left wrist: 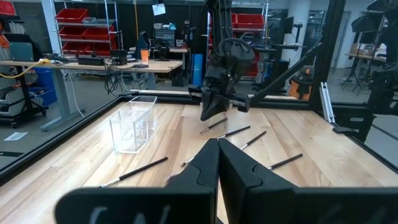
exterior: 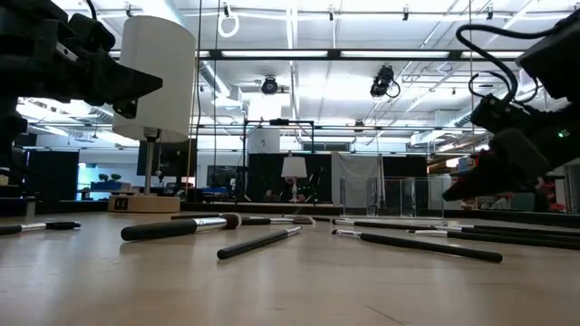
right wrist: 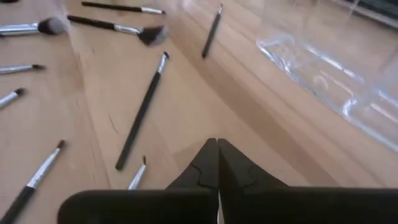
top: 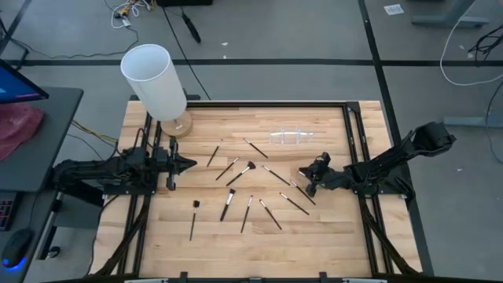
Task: Put items in baskets/containers
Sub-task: Put the black eyeshadow brush into the transparent organizer
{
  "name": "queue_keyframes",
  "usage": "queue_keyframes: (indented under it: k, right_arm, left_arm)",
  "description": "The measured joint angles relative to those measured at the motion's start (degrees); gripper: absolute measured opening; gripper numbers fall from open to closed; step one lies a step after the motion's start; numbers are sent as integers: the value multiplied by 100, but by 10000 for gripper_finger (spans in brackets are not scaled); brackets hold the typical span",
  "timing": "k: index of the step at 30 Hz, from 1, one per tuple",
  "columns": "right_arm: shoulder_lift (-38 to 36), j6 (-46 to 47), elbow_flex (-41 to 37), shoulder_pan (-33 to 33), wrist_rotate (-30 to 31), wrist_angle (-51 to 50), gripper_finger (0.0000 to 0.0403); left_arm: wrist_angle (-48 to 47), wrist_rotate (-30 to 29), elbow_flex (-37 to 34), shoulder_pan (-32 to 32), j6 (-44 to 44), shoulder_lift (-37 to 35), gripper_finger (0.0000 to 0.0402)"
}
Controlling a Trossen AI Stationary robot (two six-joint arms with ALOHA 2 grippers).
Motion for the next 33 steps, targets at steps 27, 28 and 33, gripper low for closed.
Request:
queue_keyframes:
  k: [27,28,33]
  right_arm:
    - [-17,1080,-459,333,-679,-564,168]
    - [22,1016,-457,399,-634,-592,163]
    - [359,1109,-452,626,-293,-557,147]
  left_arm:
    - [0,0,0,0,0,2,12]
    - [2,0,0,-2,0,1,12]
    - [0,0,1,-2,0,0,12]
